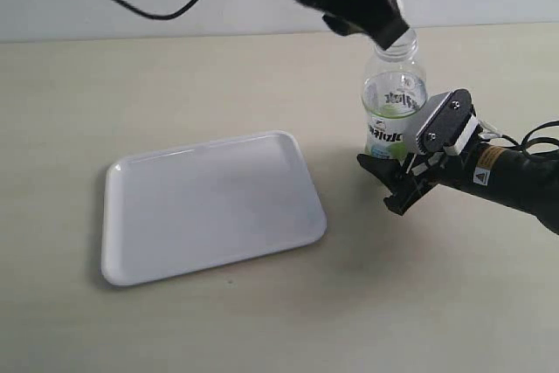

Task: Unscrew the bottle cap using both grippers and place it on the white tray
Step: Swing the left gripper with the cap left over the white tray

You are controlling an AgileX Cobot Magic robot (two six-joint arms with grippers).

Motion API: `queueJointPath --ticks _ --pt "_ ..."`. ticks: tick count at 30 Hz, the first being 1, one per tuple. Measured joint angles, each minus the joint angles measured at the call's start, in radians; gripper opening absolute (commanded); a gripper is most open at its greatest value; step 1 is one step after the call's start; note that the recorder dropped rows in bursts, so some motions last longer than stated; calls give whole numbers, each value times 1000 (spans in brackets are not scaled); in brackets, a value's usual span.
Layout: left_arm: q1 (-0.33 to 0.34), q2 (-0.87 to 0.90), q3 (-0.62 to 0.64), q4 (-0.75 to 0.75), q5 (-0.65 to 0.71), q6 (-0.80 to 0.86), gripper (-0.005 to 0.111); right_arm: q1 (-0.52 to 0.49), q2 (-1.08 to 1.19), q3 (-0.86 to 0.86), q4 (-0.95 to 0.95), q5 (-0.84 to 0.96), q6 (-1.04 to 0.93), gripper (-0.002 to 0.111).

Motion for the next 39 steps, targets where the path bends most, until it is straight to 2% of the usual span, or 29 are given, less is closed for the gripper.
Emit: queueJointPath --ticks 6,8,10,12,16,19,21,25,31,39 --pt "9 -154 306 -24 -231 12 0 0 0 0 0 0 3 0" --pt "11 -198 445 -24 -311 13 0 0 0 0 2 0 7 0" --pt "15 -209 542 -16 -365 44 0 0 0 0 4 2 12 0" --pt "31 -209 585 -6 -352 62 0 0 0 0 4 2 19 0" --pt "96 -172 574 -2 -205 87 0 0 0 0 6 2 22 0" --pt "167 -101 506 -2 -71 91 0 0 0 0 6 2 25 0" --pt "191 -35 438 22 -8 102 0 0 0 0 6 2 25 0" --pt "196 82 337 67 100 147 0 0 0 0 8 4 39 0" --pt "196 181 301 145 136 189 0 0 0 0 8 4 41 0" --pt "196 256 301 155 43 235 0 0 0 0 8 4 43 0"
